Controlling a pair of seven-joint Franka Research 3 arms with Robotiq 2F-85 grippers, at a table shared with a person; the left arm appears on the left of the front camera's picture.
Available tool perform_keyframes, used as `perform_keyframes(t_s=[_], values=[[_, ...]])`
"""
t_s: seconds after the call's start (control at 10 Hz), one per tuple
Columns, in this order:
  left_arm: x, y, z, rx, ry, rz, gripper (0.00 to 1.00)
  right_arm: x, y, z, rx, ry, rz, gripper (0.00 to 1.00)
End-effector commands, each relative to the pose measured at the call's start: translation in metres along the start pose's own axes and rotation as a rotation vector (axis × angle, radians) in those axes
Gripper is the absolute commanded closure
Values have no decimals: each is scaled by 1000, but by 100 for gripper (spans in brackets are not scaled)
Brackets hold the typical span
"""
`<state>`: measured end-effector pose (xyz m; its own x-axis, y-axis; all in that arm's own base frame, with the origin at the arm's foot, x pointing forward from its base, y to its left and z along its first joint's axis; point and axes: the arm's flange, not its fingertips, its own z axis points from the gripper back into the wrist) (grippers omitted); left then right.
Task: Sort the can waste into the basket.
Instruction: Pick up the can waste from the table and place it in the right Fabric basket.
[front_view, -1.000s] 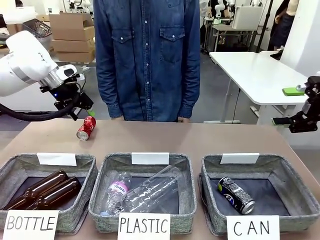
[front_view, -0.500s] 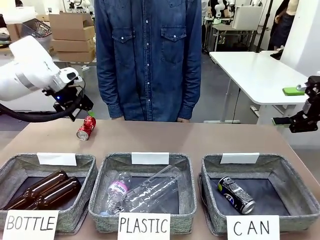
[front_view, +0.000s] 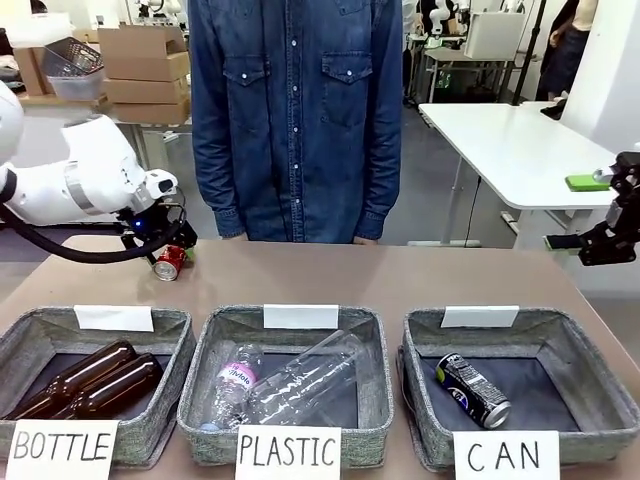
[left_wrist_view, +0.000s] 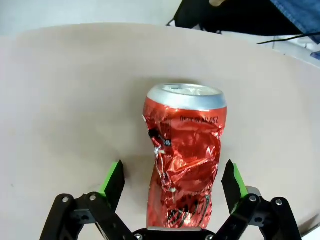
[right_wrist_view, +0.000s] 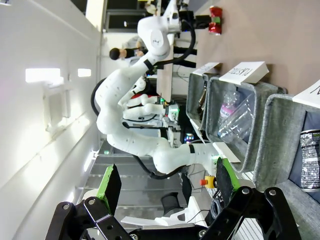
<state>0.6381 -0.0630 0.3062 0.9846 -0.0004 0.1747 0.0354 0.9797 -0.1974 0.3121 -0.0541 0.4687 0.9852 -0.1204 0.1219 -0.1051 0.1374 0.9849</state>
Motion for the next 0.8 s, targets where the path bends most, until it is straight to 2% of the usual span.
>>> perform_keyframes(t_s=[0.0, 0.1, 0.2, 0.3, 0.4, 0.5, 0.7], values=[[9, -8, 1, 41, -3, 13, 0, 0, -1, 2, -2, 10, 30, 0], [8, -8, 1, 57, -18, 13, 60, 0, -1, 2, -2, 10, 30, 0], [7, -7, 2, 62, -15, 17, 60, 0, -1, 2, -2, 10, 30, 0], [7, -6, 2, 65, -22, 20, 100, 0, -1, 2, -2, 10, 30, 0], [6, -7, 1, 68, -16, 23, 65, 0, -1, 2, -2, 10, 30, 0], [6, -7, 1, 75, -18, 23, 100, 0, -1, 2, -2, 10, 30, 0], [2, -6, 6, 83, -20, 15, 100, 0, -1, 2, -2, 10, 30, 0]])
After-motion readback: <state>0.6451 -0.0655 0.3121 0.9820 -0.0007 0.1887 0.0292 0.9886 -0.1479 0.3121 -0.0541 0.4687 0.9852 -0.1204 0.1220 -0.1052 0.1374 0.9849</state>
